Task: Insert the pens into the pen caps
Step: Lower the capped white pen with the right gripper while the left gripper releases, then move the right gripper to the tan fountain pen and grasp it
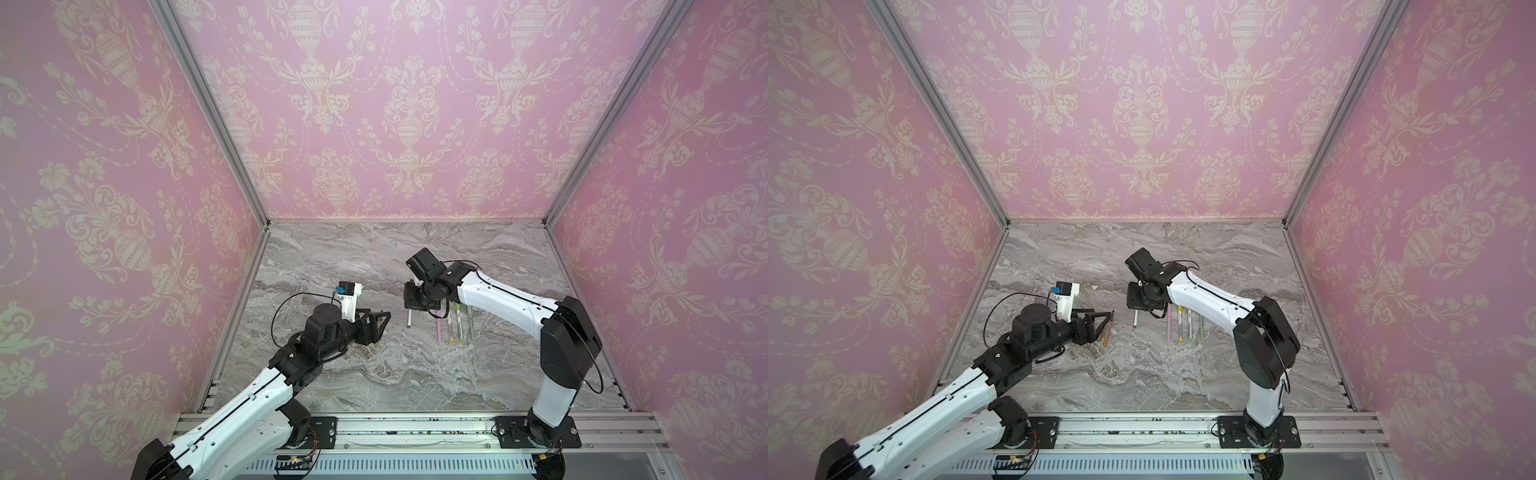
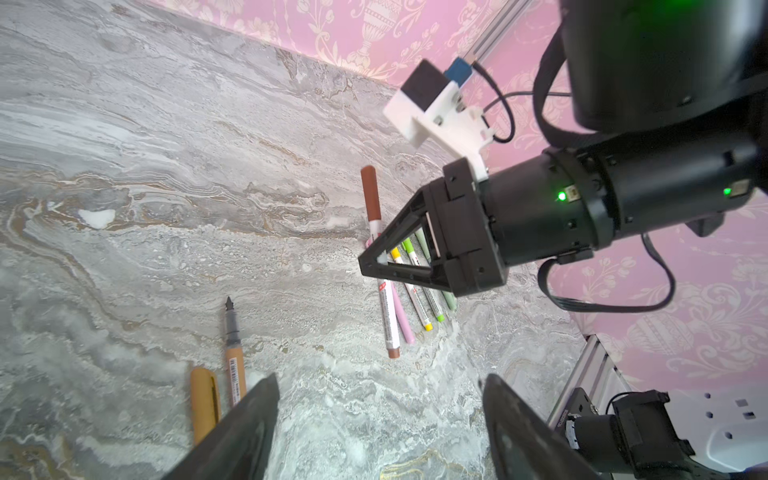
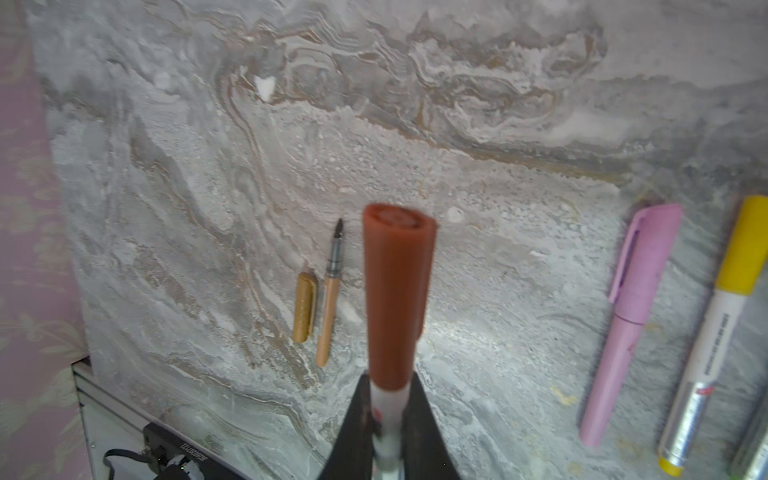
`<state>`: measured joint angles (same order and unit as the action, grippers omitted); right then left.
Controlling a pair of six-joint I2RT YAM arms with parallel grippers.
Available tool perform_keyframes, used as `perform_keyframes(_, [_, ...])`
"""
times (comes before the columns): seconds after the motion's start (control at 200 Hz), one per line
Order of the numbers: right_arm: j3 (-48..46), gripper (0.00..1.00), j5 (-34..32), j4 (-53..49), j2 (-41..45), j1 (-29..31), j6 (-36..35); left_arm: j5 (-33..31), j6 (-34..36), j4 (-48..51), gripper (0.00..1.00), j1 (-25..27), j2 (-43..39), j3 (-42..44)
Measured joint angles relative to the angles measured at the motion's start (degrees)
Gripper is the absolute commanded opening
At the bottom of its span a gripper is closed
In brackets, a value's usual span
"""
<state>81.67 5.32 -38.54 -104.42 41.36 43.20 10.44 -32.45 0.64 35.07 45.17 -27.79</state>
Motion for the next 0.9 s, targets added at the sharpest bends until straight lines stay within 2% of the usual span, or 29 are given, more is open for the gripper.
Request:
perform_keyframes(0.205, [-1.03,0.03,-0.74,-3.98,-4.83,0.02,-1.07,-1.4,0.74,0.74,0.81,0.0,0.7,0.0])
perform_keyframes(0.53, [-0.39,0.06,-0.87,-3.96,-10.4,-0.9,-1.25,-1.84,1.73,1.57,0.81,0.0,1.73,0.0])
perform_keyframes(0.675, [0.68,0.13,-1.2,-3.91,-11.43,-1.57,-1.25,-2.01,1.77,1.88,0.81,0.0,1.22,0.0])
perform_keyframes(0.786, [0.94,0.24,-1.81,-3.96,-11.52,-1.88,-1.25,-2.05,1.77,2.05,0.81,0.0,0.9,0.0])
perform_keyframes(0.901, [1.01,0.28,-2.47,-3.98,-11.54,-1.99,-1.36,-2.08,1.79,2.16,0.82,0.0,0.9,0.0])
